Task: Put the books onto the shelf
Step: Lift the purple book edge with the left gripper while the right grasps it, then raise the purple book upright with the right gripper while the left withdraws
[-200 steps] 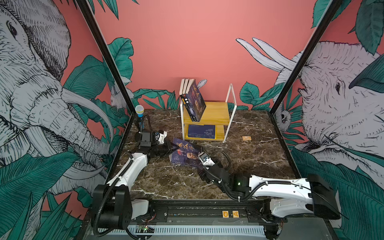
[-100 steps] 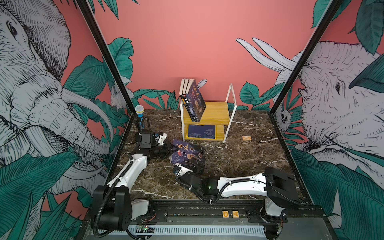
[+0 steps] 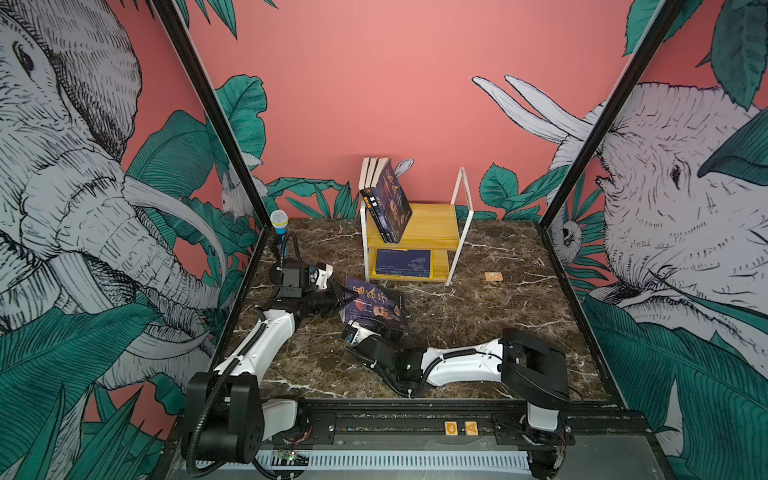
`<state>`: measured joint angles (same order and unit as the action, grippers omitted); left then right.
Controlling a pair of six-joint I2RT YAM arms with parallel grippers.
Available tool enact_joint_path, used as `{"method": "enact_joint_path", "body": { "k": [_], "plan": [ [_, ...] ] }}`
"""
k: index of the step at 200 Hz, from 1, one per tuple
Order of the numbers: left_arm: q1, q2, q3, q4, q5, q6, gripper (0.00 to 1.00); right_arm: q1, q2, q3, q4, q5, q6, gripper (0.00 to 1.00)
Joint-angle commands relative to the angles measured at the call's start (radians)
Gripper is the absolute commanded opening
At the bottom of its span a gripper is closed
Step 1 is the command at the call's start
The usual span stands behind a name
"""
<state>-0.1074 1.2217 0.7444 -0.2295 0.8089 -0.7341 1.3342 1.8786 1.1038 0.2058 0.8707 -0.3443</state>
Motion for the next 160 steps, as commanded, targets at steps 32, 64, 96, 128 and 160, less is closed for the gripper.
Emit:
{"method": "enact_joint_path", "body": {
  "k": [32,64,96,128,160],
  "plan": [
    [0.103,-0.142,-0.022,0.017,-0.035,0.093,0.69,-0.004,-0.1,-0.098,0.063,-0.051,0.087,0.0],
    [0.177,-0.191,-0.012,0.001,-0.079,0.16,0.86,-0.006,-0.189,-0.129,-0.004,-0.034,0.145,0.0],
    [0.209,-0.228,-0.028,0.017,-0.097,0.255,0.99,-0.023,-0.342,-0.176,-0.022,-0.12,0.205,0.0],
    [0.233,-0.251,-0.023,0.004,-0.112,0.355,0.99,-0.049,-0.506,-0.184,-0.034,-0.173,0.239,0.0],
    [0.244,-0.268,-0.018,-0.017,-0.127,0.434,0.99,-0.135,-0.624,-0.135,-0.063,-0.262,0.329,0.0]
  ]
}}
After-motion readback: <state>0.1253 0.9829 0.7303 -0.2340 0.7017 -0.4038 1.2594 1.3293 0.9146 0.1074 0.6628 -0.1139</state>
